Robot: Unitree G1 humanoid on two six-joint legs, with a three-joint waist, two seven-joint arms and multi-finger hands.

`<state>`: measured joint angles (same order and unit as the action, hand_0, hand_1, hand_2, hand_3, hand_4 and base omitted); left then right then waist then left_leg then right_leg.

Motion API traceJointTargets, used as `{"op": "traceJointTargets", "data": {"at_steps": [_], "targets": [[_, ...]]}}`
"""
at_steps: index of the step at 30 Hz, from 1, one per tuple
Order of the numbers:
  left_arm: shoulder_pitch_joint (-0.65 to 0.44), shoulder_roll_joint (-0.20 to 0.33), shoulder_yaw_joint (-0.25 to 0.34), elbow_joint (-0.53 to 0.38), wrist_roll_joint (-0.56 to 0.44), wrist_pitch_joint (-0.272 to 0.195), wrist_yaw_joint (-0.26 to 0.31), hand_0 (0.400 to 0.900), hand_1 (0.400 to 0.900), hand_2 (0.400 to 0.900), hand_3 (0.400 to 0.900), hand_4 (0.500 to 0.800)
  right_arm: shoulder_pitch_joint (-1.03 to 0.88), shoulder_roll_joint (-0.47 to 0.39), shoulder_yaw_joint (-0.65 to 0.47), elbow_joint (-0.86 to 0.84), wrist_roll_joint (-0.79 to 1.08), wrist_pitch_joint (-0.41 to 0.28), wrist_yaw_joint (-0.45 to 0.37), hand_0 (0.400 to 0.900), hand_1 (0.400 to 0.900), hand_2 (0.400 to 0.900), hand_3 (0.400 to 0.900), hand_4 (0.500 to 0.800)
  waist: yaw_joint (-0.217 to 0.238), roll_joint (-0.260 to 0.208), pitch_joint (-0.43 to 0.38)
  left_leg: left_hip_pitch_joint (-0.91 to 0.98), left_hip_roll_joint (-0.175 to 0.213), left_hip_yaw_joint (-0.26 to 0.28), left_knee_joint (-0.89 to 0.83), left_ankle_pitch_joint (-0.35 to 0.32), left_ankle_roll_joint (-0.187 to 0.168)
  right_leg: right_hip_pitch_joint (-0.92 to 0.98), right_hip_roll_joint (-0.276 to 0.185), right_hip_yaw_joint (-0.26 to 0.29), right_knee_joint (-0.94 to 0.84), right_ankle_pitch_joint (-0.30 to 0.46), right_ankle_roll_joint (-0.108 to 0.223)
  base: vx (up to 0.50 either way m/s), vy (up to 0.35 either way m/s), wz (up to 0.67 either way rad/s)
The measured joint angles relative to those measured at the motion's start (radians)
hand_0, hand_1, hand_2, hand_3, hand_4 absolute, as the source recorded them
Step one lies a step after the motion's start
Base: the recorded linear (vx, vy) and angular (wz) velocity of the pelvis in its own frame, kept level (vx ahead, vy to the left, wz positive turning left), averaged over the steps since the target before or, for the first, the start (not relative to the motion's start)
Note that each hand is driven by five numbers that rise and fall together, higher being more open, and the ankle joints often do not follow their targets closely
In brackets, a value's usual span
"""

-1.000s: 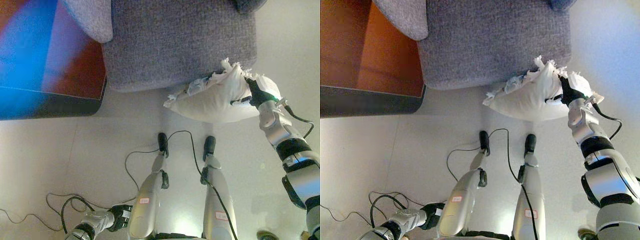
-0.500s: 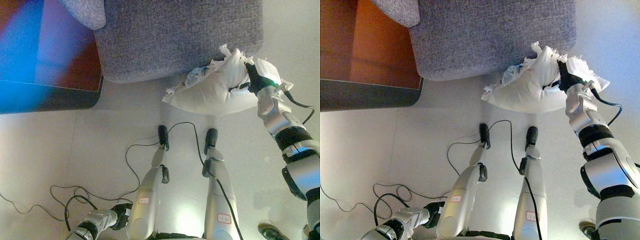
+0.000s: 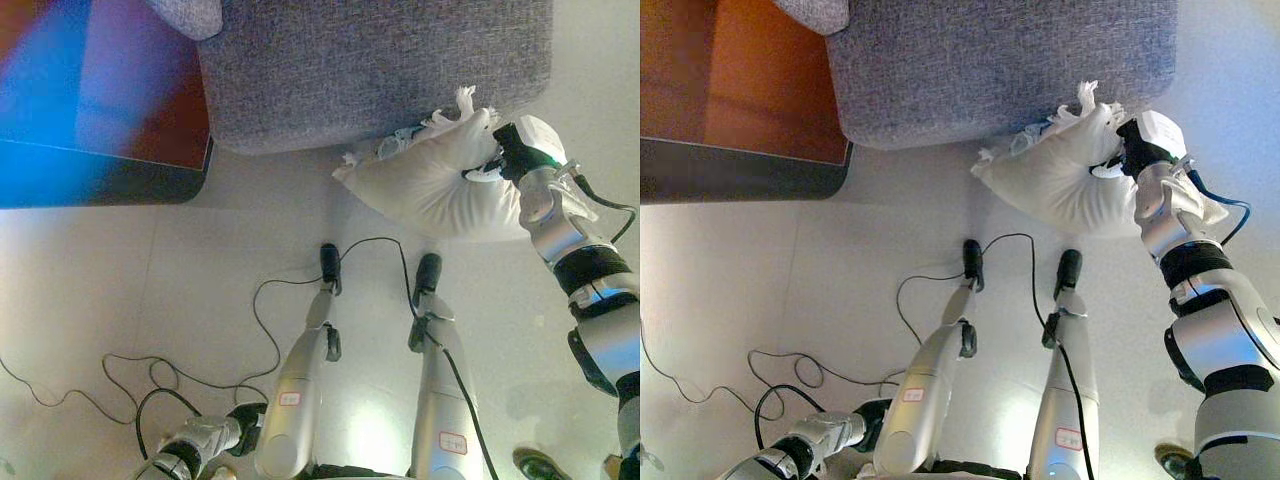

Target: Pick up the pillow and put it on the sofa.

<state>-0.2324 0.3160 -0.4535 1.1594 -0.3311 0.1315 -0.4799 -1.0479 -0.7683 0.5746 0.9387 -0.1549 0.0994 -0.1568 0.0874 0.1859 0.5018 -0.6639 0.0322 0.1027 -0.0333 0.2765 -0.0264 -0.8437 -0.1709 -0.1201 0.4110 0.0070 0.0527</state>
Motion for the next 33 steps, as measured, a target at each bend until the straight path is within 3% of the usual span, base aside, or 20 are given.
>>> {"op": "traceJointTargets", "data": {"at_steps": [10, 19, 26, 33], "targets": [[0.000, 0.000, 0.000, 0.001, 0.002, 0.001, 0.002, 0.900, 0.900, 0.900, 0.900, 0.800, 0.010, 0.000, 0.000, 0.001, 0.004, -0.001, 0.014, 0.400, 0.400, 0.400, 0.400, 0.500, -0.002, -0.001, 0.001, 0.020, -0.001, -0.003, 0.000, 0.001, 0.002, 0.026, -0.001, -0.004, -0.005, 0.003, -0.004, 0.00, 0.000, 0.00], [0.008, 0.007, 0.000, 0.004, 0.017, 0.025, 0.013, 0.900, 0.900, 0.900, 0.900, 0.800, 0.072, 0.000, 0.007, 0.002, 0.003, -0.056, 0.113, 0.400, 0.400, 0.400, 0.400, 0.500, -0.007, -0.015, 0.007, 0.163, 0.006, -0.016, -0.022, -0.006, 0.003, 0.196, 0.007, -0.026, -0.073, 0.009, 0.010, 0.00, 0.000, 0.00], [0.024, 0.049, 0.013, 0.003, 0.063, 0.047, -0.021, 0.900, 0.900, 0.900, 0.900, 0.800, 0.143, -0.020, 0.017, -0.038, 0.003, -0.092, 0.239, 0.400, 0.400, 0.400, 0.400, 0.500, -0.008, -0.072, 0.008, 0.332, 0.021, -0.016, -0.046, -0.033, 0.004, 0.415, 0.023, -0.047, -0.193, 0.034, 0.021, 0.07, -0.041, 0.03], [0.098, 0.097, 0.095, 0.003, 0.106, 0.089, -0.072, 0.900, 0.900, 0.900, 0.900, 0.800, 0.243, -0.074, 0.002, -0.187, -0.001, -0.151, 0.340, 0.400, 0.400, 0.400, 0.400, 0.500, -0.020, -0.171, -0.039, 0.474, 0.025, -0.013, -0.047, -0.086, 0.000, 0.638, 0.042, -0.062, -0.360, 0.073, 0.029, 0.14, -0.020, 0.00]]}}
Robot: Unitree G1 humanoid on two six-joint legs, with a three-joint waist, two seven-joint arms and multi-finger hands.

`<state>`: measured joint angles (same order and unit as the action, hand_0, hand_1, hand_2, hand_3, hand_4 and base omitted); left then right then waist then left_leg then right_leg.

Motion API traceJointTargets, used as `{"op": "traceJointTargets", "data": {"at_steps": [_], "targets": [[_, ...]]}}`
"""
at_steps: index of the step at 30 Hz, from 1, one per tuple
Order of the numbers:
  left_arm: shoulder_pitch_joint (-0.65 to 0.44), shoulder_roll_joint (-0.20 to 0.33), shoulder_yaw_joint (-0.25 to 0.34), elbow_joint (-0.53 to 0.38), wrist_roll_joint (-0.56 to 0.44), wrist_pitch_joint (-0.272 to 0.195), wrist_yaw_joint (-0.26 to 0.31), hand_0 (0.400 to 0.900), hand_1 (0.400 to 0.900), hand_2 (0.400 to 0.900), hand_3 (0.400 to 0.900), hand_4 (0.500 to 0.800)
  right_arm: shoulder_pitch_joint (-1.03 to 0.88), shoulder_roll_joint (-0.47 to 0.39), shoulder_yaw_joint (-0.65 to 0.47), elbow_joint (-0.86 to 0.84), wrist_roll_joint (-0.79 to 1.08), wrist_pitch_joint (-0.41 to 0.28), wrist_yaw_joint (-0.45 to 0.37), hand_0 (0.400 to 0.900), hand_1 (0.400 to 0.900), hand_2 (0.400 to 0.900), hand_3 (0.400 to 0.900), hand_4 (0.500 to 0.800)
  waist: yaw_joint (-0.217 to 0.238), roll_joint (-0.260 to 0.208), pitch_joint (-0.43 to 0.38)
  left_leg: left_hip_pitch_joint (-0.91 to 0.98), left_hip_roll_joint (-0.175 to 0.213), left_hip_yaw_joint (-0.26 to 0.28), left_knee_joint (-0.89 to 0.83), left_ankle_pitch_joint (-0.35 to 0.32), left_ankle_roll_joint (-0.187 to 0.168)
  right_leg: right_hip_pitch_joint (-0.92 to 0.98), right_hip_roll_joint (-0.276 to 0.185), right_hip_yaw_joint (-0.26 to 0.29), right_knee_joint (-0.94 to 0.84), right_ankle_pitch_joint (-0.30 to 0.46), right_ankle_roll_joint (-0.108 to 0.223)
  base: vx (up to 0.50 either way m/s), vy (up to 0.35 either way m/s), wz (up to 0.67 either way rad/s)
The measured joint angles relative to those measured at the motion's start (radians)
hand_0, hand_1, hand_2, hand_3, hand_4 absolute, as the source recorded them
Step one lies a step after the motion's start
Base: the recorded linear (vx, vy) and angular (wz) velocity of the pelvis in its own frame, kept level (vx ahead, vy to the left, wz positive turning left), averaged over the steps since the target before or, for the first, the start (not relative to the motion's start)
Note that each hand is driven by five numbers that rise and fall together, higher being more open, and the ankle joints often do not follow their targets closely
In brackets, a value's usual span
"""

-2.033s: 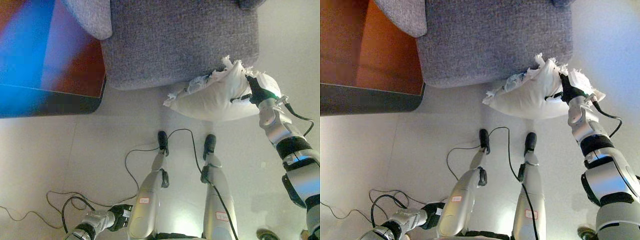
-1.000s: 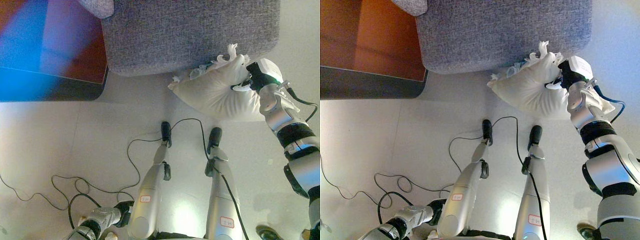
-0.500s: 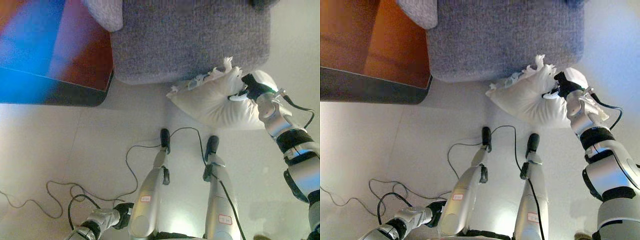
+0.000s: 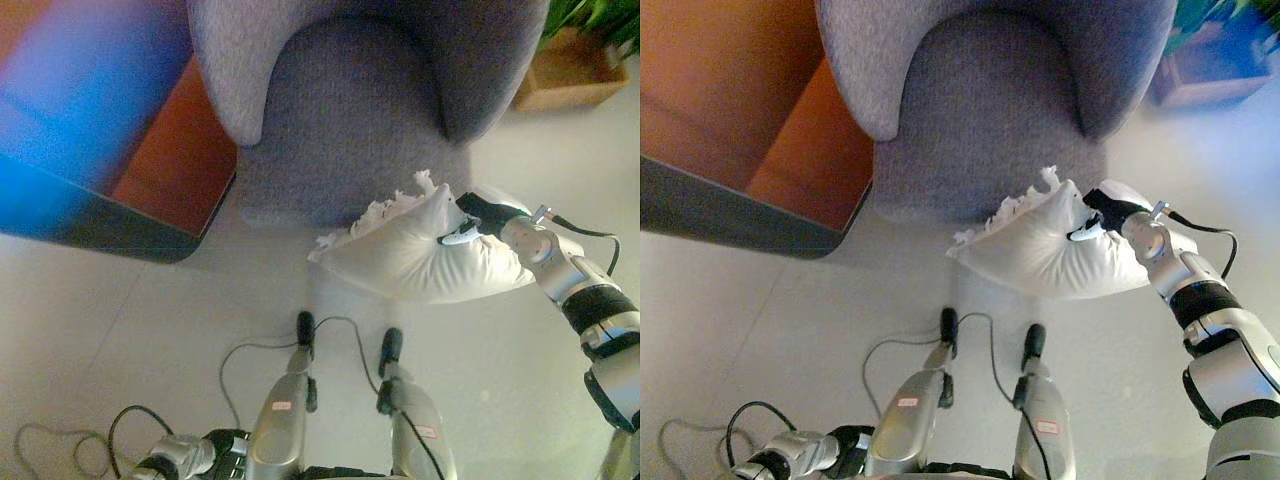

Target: Pick up the pillow and put it on the sofa.

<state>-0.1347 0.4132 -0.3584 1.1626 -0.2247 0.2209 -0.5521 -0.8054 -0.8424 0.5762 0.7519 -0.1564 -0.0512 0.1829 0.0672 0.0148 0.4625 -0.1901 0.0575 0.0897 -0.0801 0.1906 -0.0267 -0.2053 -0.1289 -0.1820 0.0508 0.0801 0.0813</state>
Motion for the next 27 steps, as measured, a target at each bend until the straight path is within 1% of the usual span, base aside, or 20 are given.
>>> {"op": "traceJointTargets", "data": {"at_steps": [1, 3, 5, 6, 9, 12, 15, 17, 20, 22, 25, 27], "targets": [[0.007, 0.006, 0.007, 0.001, 0.015, 0.008, -0.007, 0.900, 0.900, 0.900, 0.900, 0.800, 0.010, -0.005, -0.013, -0.019, -0.006, -0.007, 0.018, 0.400, 0.400, 0.400, 0.400, 0.500, -0.009, -0.013, -0.007, 0.012, -0.001, -0.003, 0.000, -0.004, -0.001, 0.024, 0.000, -0.007, -0.019, 0.005, -0.001, 0.17, 0.005, 0.03], [0.020, 0.009, 0.034, 0.001, 0.036, 0.028, -0.017, 0.900, 0.900, 0.900, 0.900, 0.800, 0.037, -0.020, -0.039, -0.055, -0.011, -0.017, 0.063, 0.400, 0.400, 0.400, 0.400, 0.500, -0.010, -0.032, -0.023, 0.045, -0.004, -0.005, 0.000, -0.018, -0.002, 0.075, 0.002, -0.012, -0.059, 0.014, 0.001, 0.18, 0.017, 0.05], [0.035, 0.010, 0.045, 0.004, 0.038, 0.049, -0.019, 0.900, 0.900, 0.900, 0.900, 0.800, 0.049, -0.022, -0.055, -0.061, -0.015, -0.031, 0.105, 0.400, 0.400, 0.400, 0.400, 0.500, -0.010, -0.043, -0.045, 0.070, -0.007, -0.004, 0.000, -0.030, -0.005, 0.115, 0.003, -0.014, -0.086, 0.017, 0.002, 0.19, 0.056, 0.08], [0.043, 0.007, 0.070, 0.004, 0.056, 0.060, -0.024, 0.900, 0.900, 0.900, 0.900, 0.800, 0.063, -0.022, -0.072, -0.075, -0.018, -0.031, 0.131, 0.400, 0.400, 0.400, 0.400, 0.500, -0.010, -0.047, -0.050, 0.090, -0.008, -0.006, 0.000, -0.036, -0.007, 0.142, 0.004, -0.017, -0.099, 0.017, 0.002, 0.18, 0.079, 0.08], [0.072, 0.004, 0.102, 0.011, 0.071, 0.086, -0.030, 0.900, 0.900, 0.900, 0.900, 0.800, 0.081, -0.023, -0.079, -0.099, -0.016, -0.046, 0.197, 0.400, 0.400, 0.400, 0.400, 0.500, -0.012, -0.055, -0.098, 0.114, -0.007, -0.011, -0.001, -0.049, -0.013, 0.181, 0.008, -0.023, -0.126, 0.017, 0.002, 0.16, 0.067, 0.06], [0.093, -0.002, 0.120, 0.020, 0.092, 0.111, -0.044, 0.900, 0.900, 0.900, 0.900, 0.800, 0.081, -0.033, -0.079, -0.125, -0.008, -0.047, 0.261, 0.400, 0.400, 0.400, 0.400, 0.500, -0.009, -0.057, -0.145, 0.138, -0.006, -0.011, -0.001, -0.060, -0.017, 0.210, 0.011, -0.024, -0.137, 0.016, 0.002, 0.14, 0.060, 0.03], [0.106, -0.001, 0.125, 0.025, 0.113, 0.134, -0.062, 0.900, 0.900, 0.900, 0.900, 0.800, 0.075, -0.040, -0.079, -0.127, 0.035, -0.047, 0.302, 0.400, 0.400, 0.400, 0.400, 0.500, -0.007, -0.061, -0.195, 0.150, -0.006, -0.011, -0.001, -0.063, -0.017, 0.224, 0.010, -0.027, -0.137, 0.013, 0.003, 0.11, 0.045, 0.06], [0.108, -0.001, 0.128, 0.047, 0.117, 0.147, -0.076, 0.900, 0.900, 0.900, 0.900, 0.800, 0.053, -0.040, -0.069, -0.126, 0.065, -0.034, 0.330, 0.400, 0.400, 0.400, 0.400, 0.500, -0.002, -0.067, -0.208, 0.167, -0.007, -0.012, -0.001, -0.064, -0.017, 0.242, 0.010, -0.029, -0.137, 0.011, 0.003, 0.11, 0.040, 0.13], [0.115, -0.002, 0.129, 0.063, 0.150, 0.162, -0.104, 0.900, 0.900, 0.900, 0.900, 0.800, 0.023, -0.040, -0.062, -0.115, 0.109, -0.006, 0.363, 0.400, 0.400, 0.400, 0.400, 0.500, 0.001, -0.080, -0.245, 0.178, -0.006, -0.016, -0.002, -0.068, -0.022, 0.255, 0.010, -0.034, -0.138, 0.006, 0.005, 0.08, 0.035, 0.13], [0.117, -0.002, 0.129, 0.081, 0.154, 0.179, -0.118, 0.900, 0.900, 0.900, 0.900, 0.800, -0.020, -0.040, -0.024, -0.085, 0.134, 0.017, 0.380, 0.400, 0.400, 0.400, 0.400, 0.500, 0.006, -0.090, -0.274, 0.178, -0.006, -0.021, -0.005, -0.068, -0.022, 0.258, 0.010, -0.039, -0.138, 0.004, 0.008, 0.08, 0.025, 0.12], [0.117, -0.004, 0.129, 0.087, 0.163, 0.198, -0.130, 0.900, 0.900, 0.900, 0.900, 0.800, -0.079, -0.037, 0.019, -0.032, 0.162, 0.057, 0.393, 0.400, 0.400, 0.400, 0.400, 0.500, 0.024, -0.102, -0.293, 0.190, -0.006, -0.028, -0.005, -0.069, -0.020, 0.275, 0.010, -0.046, -0.137, 0.002, 0.009, 0.08, 0.019, 0.12], [0.117, -0.006, 0.131, 0.087, 0.174, 0.204, -0.137, 0.900, 0.900, 0.900, 0.900, 0.800, -0.107, -0.025, 0.019, 0.001, 0.176, 0.078, 0.393, 0.400, 0.400, 0.400, 0.400, 0.500, 0.046, -0.108, -0.301, 0.192, -0.006, -0.035, -0.002, -0.068, -0.019, 0.281, 0.011, -0.050, -0.137, 0.002, 0.008, 0.09, 0.021, 0.11]]}}
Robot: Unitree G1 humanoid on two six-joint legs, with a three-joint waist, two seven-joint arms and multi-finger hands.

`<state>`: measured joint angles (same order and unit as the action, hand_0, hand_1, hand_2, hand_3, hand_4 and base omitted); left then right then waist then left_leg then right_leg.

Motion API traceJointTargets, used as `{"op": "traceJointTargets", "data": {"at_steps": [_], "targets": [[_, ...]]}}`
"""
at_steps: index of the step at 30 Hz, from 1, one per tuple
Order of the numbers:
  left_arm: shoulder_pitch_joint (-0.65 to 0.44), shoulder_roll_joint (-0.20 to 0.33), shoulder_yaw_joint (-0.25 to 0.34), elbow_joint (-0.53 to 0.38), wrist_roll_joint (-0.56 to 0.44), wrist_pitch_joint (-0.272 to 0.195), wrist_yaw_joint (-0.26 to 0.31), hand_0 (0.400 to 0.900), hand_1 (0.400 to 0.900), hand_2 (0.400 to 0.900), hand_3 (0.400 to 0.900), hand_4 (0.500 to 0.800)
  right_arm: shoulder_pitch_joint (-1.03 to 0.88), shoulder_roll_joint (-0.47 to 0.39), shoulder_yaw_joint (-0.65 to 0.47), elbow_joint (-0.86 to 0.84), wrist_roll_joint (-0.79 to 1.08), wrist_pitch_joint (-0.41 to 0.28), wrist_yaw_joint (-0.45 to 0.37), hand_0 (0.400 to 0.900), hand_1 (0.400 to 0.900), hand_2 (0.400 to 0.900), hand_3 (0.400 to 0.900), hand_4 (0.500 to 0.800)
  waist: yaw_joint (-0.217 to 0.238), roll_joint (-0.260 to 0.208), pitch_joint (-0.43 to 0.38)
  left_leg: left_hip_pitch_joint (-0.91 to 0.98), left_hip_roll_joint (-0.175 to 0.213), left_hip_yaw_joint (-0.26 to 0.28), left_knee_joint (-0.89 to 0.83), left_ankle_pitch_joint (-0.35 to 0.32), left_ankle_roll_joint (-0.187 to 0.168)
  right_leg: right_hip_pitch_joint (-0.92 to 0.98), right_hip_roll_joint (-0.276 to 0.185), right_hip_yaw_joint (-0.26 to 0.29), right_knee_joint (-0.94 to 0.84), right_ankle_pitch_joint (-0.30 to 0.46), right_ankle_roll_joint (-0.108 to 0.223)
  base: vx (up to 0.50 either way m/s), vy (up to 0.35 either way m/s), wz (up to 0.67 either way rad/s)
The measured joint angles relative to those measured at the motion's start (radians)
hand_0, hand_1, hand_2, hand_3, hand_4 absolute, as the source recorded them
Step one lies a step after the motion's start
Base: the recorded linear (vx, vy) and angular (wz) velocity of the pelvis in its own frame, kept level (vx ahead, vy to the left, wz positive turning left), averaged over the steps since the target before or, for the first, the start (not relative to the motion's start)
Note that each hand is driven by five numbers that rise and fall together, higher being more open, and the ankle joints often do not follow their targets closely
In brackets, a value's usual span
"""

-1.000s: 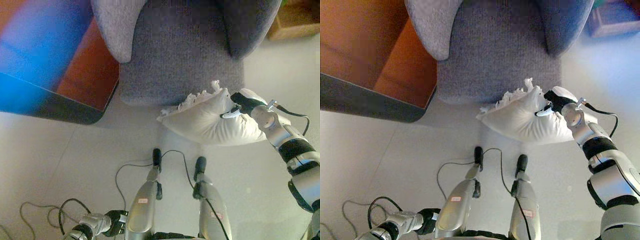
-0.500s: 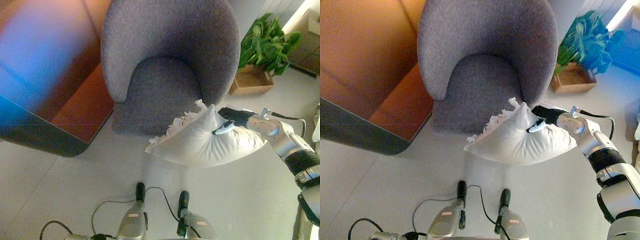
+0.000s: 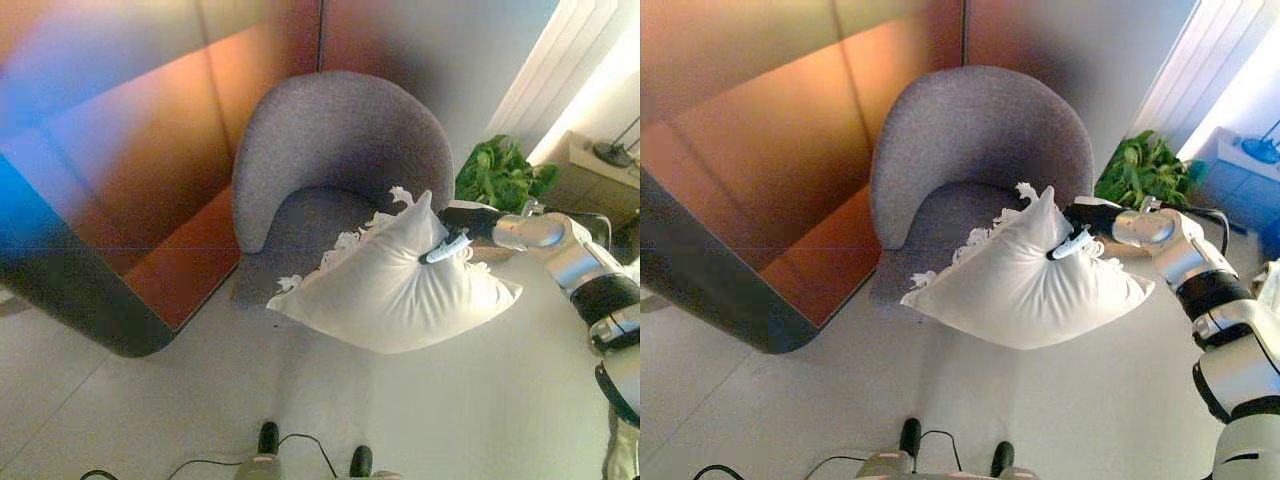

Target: Pick up the pillow and put it on the sofa.

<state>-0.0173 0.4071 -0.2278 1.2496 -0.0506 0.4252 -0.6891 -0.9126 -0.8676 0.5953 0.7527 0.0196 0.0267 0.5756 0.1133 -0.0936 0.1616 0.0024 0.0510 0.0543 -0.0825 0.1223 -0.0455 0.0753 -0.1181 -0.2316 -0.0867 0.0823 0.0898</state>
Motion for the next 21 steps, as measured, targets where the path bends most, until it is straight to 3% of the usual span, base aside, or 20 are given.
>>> {"op": "traceJointTargets", "data": {"at_steps": [9, 15, 20, 21], "targets": [[0.000, -0.015, 0.008, 0.001, 0.009, 0.047, -0.003, 0.900, 0.900, 0.900, 0.900, 0.800, -0.077, 0.071, 0.026, 0.076, 0.026, 0.117, -0.010, 0.400, 0.400, 0.400, 0.400, 0.500, 0.043, -0.018, -0.014, 0.014, -0.002, -0.032, 0.001, 0.008, -0.002, 0.033, 0.001, -0.031, 0.000, -0.010, -0.002, 0.09, 0.024, 0.12], [-0.007, -0.014, 0.009, 0.000, 0.010, 0.080, -0.004, 0.900, 0.900, 0.900, 0.900, 0.800, -0.087, 0.108, 0.026, 0.146, 0.052, 0.205, -0.051, 0.400, 0.400, 0.400, 0.400, 0.500, 0.085, -0.018, -0.014, 0.011, -0.004, -0.053, 0.001, 0.010, -0.003, 0.041, 0.002, -0.051, 0.000, -0.017, -0.001, 0.05, 0.014, 0.11], [-0.007, -0.013, 0.009, 0.000, 0.009, 0.105, -0.004, 0.900, 0.900, 0.900, 0.900, 0.800, -0.102, 0.124, 0.026, 0.183, 0.056, 0.253, -0.102, 0.400, 0.400, 0.400, 0.400, 0.500, 0.086, -0.022, -0.012, -0.014, -0.005, -0.074, 0.002, 0.017, -0.006, 0.028, 0.004, -0.063, 0.000, -0.020, 0.000, -0.02, -0.013, 0.10], [-0.011, -0.012, 0.009, 0.000, 0.009, 0.107, -0.004, 0.900, 0.900, 0.900, 0.900, 0.800, -0.106, 0.124, 0.026, 0.196, 0.062, 0.261, -0.116, 0.737, 0.737, 0.737, 0.737, 0.702, 0.086, -0.024, -0.010, -0.023, -0.005, -0.080, 0.002, 0.020, -0.006, 0.022, 0.005, -0.070, 0.000, -0.020, 0.000, -0.09, -0.031, 0.10]]}}
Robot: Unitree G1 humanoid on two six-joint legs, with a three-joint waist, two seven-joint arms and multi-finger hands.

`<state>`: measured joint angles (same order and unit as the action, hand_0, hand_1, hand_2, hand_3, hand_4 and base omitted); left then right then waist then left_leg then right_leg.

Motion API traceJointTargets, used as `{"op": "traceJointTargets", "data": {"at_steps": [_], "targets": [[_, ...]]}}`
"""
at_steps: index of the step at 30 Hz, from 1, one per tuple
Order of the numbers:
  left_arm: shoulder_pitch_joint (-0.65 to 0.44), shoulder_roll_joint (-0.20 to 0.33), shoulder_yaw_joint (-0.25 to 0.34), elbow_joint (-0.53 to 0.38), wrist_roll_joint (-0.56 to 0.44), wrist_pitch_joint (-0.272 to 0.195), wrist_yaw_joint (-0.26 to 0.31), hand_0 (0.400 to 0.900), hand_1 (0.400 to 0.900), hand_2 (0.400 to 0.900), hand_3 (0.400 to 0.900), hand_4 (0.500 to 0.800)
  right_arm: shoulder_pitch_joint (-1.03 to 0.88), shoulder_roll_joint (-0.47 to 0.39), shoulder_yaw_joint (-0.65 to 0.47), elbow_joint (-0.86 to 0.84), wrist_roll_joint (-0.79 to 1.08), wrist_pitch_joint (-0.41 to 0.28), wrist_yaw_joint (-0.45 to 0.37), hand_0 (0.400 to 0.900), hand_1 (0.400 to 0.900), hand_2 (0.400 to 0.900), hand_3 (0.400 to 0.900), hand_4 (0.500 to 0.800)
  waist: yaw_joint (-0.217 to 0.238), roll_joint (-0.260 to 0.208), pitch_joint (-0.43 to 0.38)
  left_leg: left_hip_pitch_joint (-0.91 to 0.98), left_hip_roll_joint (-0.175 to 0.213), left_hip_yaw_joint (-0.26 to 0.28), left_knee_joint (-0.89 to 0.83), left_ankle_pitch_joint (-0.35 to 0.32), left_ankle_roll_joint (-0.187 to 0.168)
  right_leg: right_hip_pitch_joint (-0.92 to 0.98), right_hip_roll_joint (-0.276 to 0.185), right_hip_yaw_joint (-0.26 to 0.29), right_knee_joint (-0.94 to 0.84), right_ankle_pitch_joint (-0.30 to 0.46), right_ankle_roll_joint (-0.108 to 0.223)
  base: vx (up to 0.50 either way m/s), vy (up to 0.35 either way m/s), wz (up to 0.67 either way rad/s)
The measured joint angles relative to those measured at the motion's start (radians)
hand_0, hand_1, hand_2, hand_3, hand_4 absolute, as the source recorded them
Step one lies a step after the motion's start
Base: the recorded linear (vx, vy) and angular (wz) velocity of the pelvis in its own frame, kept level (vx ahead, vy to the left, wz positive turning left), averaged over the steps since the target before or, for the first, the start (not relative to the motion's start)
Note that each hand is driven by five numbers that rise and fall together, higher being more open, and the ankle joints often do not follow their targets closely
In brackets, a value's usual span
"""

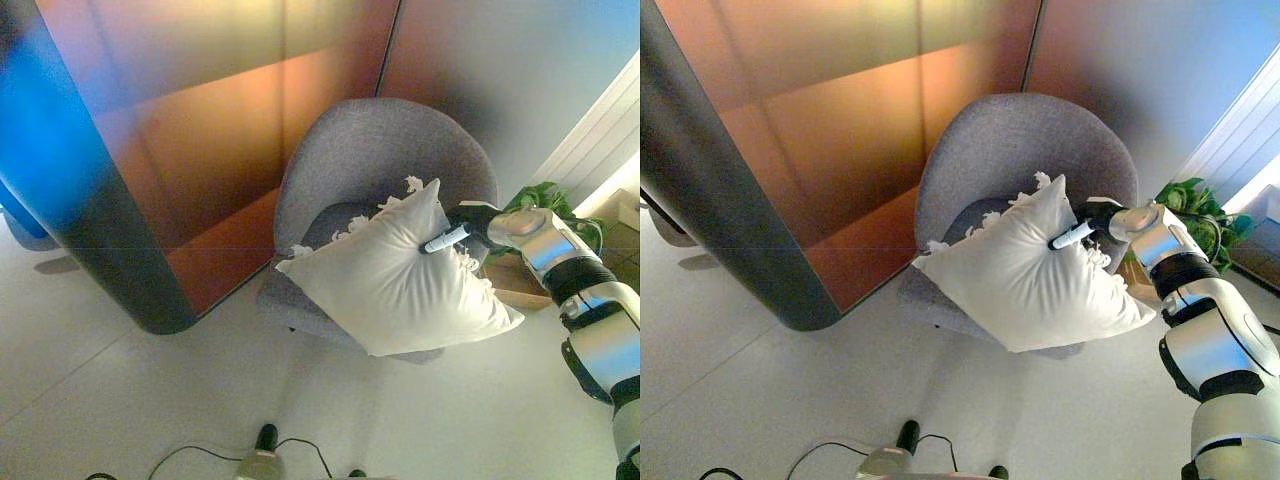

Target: Pick up the pillow and put it on the sofa.

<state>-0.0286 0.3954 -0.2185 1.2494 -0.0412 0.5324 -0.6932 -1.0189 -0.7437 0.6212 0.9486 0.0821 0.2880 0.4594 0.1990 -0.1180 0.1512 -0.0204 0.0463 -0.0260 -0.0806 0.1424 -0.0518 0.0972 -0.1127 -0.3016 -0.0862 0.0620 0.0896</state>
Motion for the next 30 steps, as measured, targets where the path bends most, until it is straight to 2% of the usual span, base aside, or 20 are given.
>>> {"op": "traceJointTargets", "data": {"at_steps": [1, 4, 11, 17, 30], "targets": [[-0.004, 0.003, 0.000, -0.001, -0.002, 0.000, 0.000, 0.900, 0.900, 0.900, 0.900, 0.800, -0.004, 0.000, 0.000, 0.014, 0.003, 0.015, -0.021, 0.900, 0.900, 0.900, 0.900, 0.800, 0.002, -0.004, 0.002, -0.012, 0.001, -0.005, 0.000, 0.003, 0.000, -0.009, 0.002, -0.005, 0.000, 0.000, 0.000, -0.10, -0.035, 0.09], [-0.016, 0.006, -0.002, -0.001, -0.015, 0.000, 0.001, 0.900, 0.900, 0.900, 0.900, 0.800, -0.043, 0.001, 0.002, 0.077, 0.008, 0.054, -0.093, 0.900, 0.900, 0.900, 0.900, 0.800, 0.005, -0.015, 0.020, -0.045, 0.002, -0.022, 0.000, 0.013, -0.002, -0.035, 0.006, -0.008, 0.001, 0.000, -0.001, -0.10, -0.037, 0.06], [-0.045, 0.030, -0.033, -0.004, -0.049, -0.014, 0.005, 0.900, 0.900, 0.900, 0.900, 0.800, -0.174, 0.000, 0.002, 0.132, 0.050, 0.069, -0.164, 0.900, 0.900, 0.900, 0.900, 0.800, 0.004, -0.021, 0.088, -0.089, 0.009, -0.026, 0.001, 0.023, -0.007, -0.078, 0.014, -0.008, 0.000, 0.007, -0.010, -0.09, -0.012, -0.02], [-0.051, 0.039, -0.033, -0.015, -0.053, -0.050, 0.003, 0.900, 0.900, 0.900, 0.900, 0.800, -0.247, -0.014, 0.003, 0.142, 0.062, 0.046, -0.167, 0.900, 0.900, 0.900, 0.900, 0.800, 0.005, -0.007, 0.100, -0.097, 0.008, -0.026, 0.001, 0.021, -0.008, -0.086, 0.012, -0.006, 0.000, 0.007, -0.011, 0.00, 0.006, -0.04], [-0.051, 0.039, -0.034, -0.033, -0.053, -0.084, -0.008, 0.900, 0.900, 0.900, 0.900, 0.800, -0.270, -0.104, 0.002, 0.191, 0.061, 0.027, -0.136, 0.900, 0.900, 0.900, 0.900, 0.800, -0.003, 0.005, 0.107, -0.093, 0.009, -0.017, 0.001, 0.019, -0.009, -0.087, 0.012, 0.004, 0.000, 0.007, -0.011, -0.01, -0.001, -0.01]]}}
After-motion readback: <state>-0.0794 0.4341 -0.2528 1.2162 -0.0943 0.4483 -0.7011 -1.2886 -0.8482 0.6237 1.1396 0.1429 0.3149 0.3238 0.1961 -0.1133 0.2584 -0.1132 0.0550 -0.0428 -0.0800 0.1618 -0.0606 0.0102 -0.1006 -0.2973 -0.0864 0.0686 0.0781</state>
